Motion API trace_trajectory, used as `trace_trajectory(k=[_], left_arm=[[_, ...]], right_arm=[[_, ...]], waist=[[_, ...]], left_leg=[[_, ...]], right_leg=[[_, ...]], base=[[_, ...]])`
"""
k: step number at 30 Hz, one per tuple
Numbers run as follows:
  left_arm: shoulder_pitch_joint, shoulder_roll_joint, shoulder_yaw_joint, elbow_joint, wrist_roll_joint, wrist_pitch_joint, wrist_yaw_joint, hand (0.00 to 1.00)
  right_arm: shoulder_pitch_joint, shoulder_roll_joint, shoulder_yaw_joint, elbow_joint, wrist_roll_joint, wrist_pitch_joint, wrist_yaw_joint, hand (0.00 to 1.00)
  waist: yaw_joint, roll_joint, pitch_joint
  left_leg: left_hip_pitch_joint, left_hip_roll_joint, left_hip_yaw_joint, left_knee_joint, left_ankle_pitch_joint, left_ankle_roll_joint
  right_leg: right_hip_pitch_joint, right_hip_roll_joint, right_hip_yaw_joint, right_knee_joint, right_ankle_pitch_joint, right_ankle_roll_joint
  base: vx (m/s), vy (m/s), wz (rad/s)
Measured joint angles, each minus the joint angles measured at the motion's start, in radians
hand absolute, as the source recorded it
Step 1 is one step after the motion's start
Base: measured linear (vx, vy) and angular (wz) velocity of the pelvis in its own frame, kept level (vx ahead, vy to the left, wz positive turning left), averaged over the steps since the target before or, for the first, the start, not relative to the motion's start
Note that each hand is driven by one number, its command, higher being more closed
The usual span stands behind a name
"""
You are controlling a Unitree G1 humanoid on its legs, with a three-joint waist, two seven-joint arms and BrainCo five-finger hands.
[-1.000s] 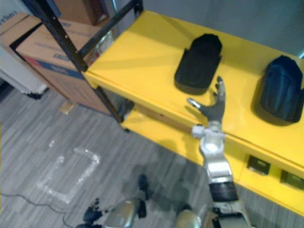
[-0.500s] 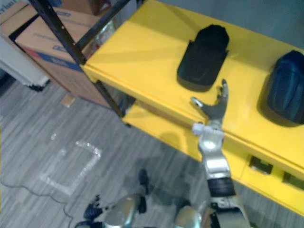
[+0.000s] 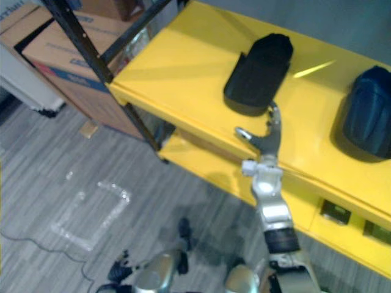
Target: Walk over and take plastic housings, then place them on the shelf
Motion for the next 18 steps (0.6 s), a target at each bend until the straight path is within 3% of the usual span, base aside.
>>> trace_trajectory(k=[6, 13, 18], left_arm=[[0.000, 0.000, 0.000, 0.000, 0.000, -0.001, 0.000, 0.00], [0.000, 0.000, 0.000, 0.000, 0.001, -0.003, 0.001, 0.00], [0.000, -0.001, 0.000, 0.008, 0.003, -0.021, 0.001, 0.00]], right_arm=[[0.000, 0.000, 0.017, 0.000, -0.002, 0.000, -0.012, 0.00], [0.000, 0.005, 0.015, 0.000, -0.048, -0.005, -0.096, 0.00], [0.027, 0.009, -0.007, -0.080, -0.163, -0.121, -0.181, 0.00]], waist=[[0.003, 0.000, 0.000], [0.008, 0.000, 0.000], [0.005, -0.001, 0.000]], left_leg=[[0.004, 0.000, 0.000, 0.000, 0.000, 0.000], [0.005, 0.000, -0.001, 0.000, 0.000, 0.000], [0.015, 0.003, 0.008, 0.000, -0.005, 0.004]], right_leg=[[0.006, 0.001, -0.001, -0.003, 0.000, 0.000], [0.013, 0.003, -0.002, -0.016, 0.003, 0.003], [0.028, 0.005, 0.002, -0.038, 0.010, 0.004]], base=[[0.00, 0.000, 0.00], [0.00, 0.000, 0.00], [0.02, -0.011, -0.03]])
